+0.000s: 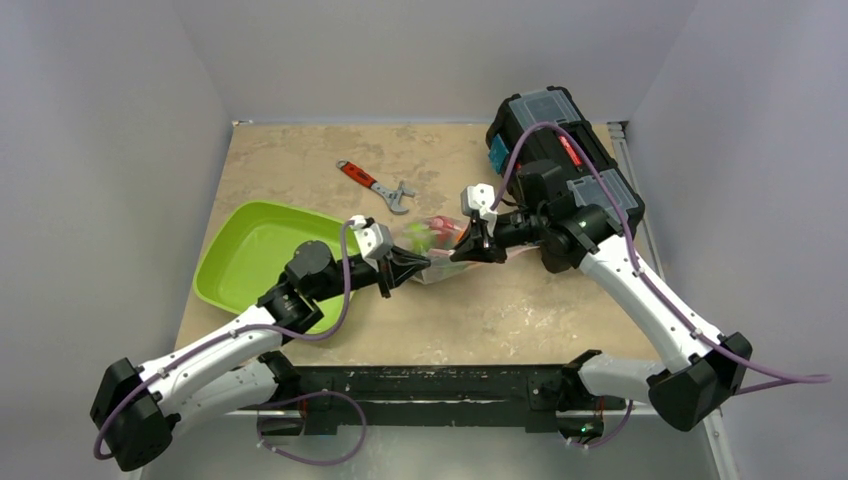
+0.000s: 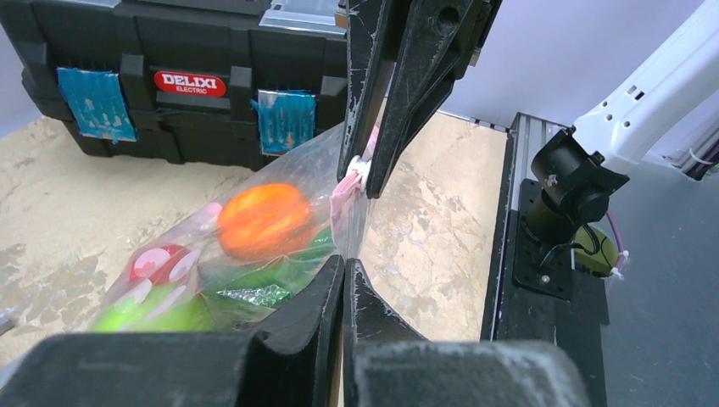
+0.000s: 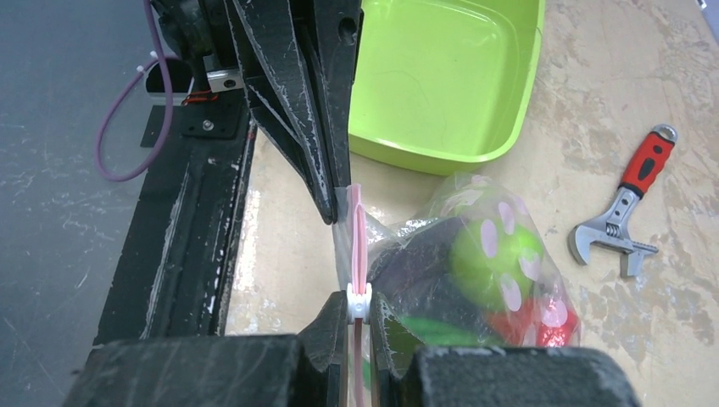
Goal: Open the zip-top bag and remove the fake food
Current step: Unzip the zipper food storage bag at the center of the board.
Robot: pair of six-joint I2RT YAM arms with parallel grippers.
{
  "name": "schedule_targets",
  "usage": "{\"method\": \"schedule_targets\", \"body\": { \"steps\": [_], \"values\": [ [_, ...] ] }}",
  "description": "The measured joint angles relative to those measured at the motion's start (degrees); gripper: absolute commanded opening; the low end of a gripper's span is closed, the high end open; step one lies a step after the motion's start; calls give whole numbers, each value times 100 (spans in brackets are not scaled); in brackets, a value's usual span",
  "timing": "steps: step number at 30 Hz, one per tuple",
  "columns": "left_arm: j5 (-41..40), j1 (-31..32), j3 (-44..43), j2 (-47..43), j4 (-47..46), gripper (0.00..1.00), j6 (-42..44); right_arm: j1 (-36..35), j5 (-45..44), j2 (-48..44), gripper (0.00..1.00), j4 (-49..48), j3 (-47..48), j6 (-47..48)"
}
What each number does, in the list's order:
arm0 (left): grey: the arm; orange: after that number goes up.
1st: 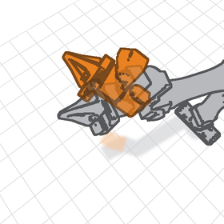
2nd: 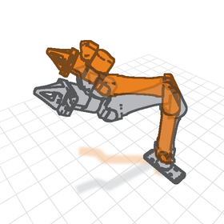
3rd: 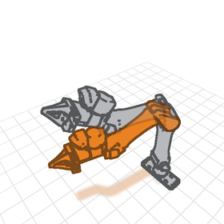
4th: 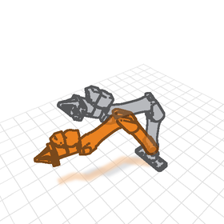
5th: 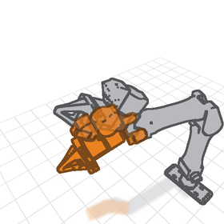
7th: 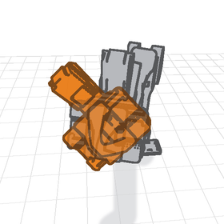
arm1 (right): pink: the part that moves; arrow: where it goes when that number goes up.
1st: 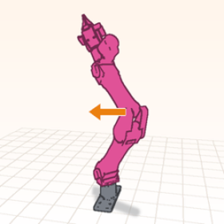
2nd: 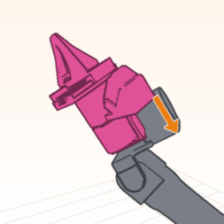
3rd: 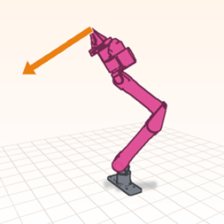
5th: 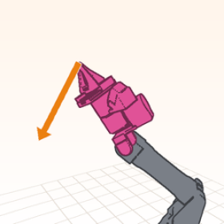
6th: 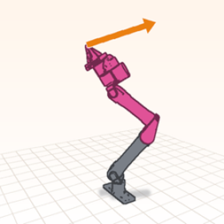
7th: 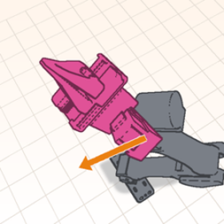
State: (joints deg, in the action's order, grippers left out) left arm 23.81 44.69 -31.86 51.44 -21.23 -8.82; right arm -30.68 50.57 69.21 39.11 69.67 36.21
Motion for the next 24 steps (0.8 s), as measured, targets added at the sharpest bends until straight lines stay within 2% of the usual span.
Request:
{"method": "schedule_targets", "body": {
  "steps": [4, 5, 6, 7, 9, 12, 17, 20, 22, 24],
  "values": [
    [50, 0, 52, -20, -59, 3, -17, 28, -7, -37, 0, 13, -66, 24],
    [118, -2, 52, -2, -66, 15, -31, 33, -9, -37, 0, 26, -72, 35],
    [190, -2, 52, 28, -90, 33, -57, 37, -9, -35, 0, 39, -72, 44],
    [282, -4, 50, 68, -101, 43, -76, 46, -17, -35, 0, 63, -72, 55],
    [435, -7, 46, 142, -101, 58, -107, 87, -44, -31, 0, 96, -72, 87],
    [575, -4, 46, 212, -66, 70, -105, 125, -70, -24, 0, 136, -72, 114],
    [608, -4, -59, 214, 26, 71, 66, 122, -76, -24, 0, 170, -81, 140],
    [603, -4, -428, 337, 131, 69, 245, 125, -72, -24, 0, 190, -81, 155],
    [599, -4, -573, 411, 125, 64, 306, 125, -72, -24, 0, 208, -83, 177],
    [601, -4, -686, 507, 111, 51, 376, 125, -70, -24, 0, 210, -83, 195]
  ]
}}
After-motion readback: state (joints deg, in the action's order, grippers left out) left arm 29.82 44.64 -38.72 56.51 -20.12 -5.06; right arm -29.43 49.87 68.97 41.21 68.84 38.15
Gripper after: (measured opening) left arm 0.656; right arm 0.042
